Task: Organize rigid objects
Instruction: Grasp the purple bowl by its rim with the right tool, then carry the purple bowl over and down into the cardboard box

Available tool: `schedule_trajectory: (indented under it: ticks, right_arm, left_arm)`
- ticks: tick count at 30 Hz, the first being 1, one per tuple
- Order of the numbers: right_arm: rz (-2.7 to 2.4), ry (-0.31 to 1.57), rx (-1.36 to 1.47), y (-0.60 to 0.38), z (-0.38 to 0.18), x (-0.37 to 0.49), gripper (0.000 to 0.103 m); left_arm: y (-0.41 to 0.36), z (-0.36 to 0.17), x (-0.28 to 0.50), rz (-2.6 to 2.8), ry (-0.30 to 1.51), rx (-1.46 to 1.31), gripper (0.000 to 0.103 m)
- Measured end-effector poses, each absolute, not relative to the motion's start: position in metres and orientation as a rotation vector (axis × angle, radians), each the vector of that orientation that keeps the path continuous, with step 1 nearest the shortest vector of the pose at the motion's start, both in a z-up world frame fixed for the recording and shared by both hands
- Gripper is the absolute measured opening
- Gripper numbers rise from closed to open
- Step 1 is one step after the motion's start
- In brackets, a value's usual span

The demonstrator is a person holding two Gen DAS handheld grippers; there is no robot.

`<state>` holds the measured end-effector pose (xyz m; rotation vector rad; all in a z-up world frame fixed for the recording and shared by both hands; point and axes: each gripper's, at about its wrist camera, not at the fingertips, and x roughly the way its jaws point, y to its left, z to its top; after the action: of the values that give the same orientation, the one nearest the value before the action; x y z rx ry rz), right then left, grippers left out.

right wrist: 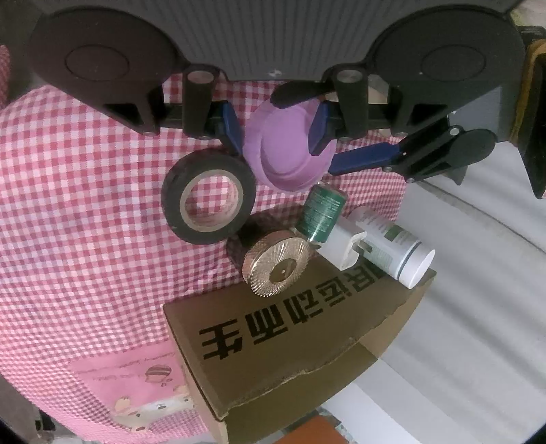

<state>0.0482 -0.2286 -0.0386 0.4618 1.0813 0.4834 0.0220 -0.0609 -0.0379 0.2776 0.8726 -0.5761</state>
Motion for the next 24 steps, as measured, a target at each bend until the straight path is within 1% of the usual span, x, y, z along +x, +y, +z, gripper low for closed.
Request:
schedule_trajectory:
  ticks: [3,7,10,16,24]
  right_arm:
    - [0.486,1.080,0.449,-0.227,-0.040,0.049,0.043]
    - [0.471,1.069,0.429,-0.227,-0.042,0.051,0.030]
    - [0.470,1.068,0.430,-0.229,-0.044,0.052,0.025]
    - [0.476,1.049,0.426,-0.229,-0.034,0.046,0.025]
    - [0.522,0.938,0.393,-0.219,0.012,0.036,0.025]
  left_arm:
    - [-0.062,-0.040,0.024,-0.560,0.867,0.286,0.072]
    - [-0.060,-0.041,0.025,-0.548,0.863,0.284,0.072]
    - [-0.059,-0.040,0.026,-0.544,0.863,0.279,0.072]
    - [-0.061,-0.025,0.012,-0.526,0.815,0.302,0.072]
    - [-0.051,0.019,-0.006,-0.466,0.674,0.353,0.072]
